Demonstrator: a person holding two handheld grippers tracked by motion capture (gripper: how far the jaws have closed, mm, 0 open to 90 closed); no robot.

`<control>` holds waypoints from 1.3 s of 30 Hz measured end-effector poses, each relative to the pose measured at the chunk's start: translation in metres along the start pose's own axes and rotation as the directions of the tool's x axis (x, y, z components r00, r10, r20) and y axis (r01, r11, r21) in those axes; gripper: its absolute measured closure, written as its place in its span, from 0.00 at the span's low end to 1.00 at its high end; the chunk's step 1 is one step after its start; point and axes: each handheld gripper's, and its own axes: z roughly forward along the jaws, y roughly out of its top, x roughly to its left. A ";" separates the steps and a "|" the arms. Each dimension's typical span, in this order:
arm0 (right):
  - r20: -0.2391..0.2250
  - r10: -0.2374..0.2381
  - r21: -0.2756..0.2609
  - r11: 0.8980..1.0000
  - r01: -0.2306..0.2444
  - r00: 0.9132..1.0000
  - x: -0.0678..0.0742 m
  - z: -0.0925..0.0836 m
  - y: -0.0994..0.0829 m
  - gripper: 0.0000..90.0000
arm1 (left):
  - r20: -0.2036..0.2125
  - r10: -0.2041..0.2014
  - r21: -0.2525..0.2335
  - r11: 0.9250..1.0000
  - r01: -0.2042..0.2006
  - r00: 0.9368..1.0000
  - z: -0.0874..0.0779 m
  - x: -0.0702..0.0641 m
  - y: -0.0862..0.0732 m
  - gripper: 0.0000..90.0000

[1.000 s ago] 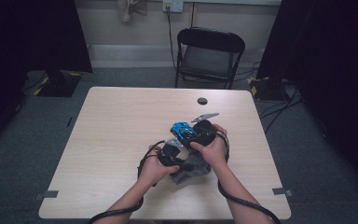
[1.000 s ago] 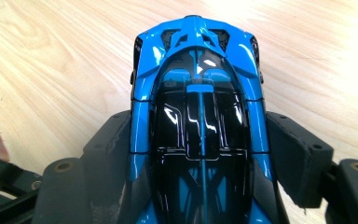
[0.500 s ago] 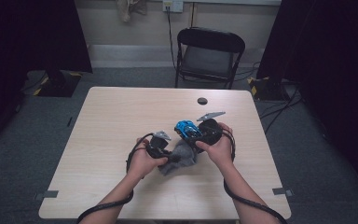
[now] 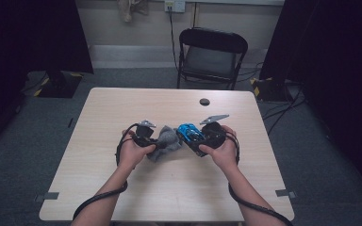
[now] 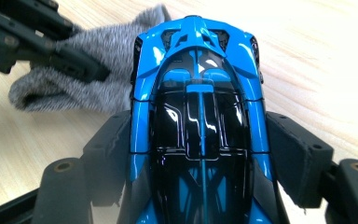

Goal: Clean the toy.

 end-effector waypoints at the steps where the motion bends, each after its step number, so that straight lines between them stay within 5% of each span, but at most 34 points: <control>1: -0.004 0.002 -0.001 1.000 -0.002 1.000 0.000 0.000 -0.001 0.32 | -0.007 0.002 0.001 1.000 -0.002 1.000 0.000 0.002 0.001 0.82; 13: -0.020 -0.038 0.005 0.999 0.039 0.999 0.010 0.002 0.001 0.32 | -0.028 -0.008 -0.022 1.000 0.008 1.000 0.005 0.004 0.005 0.82; 39: -0.016 -0.043 0.015 0.999 0.044 0.999 0.015 0.009 0.004 0.32 | 0.058 0.034 -0.042 0.999 -0.031 0.998 0.015 -0.019 0.006 0.82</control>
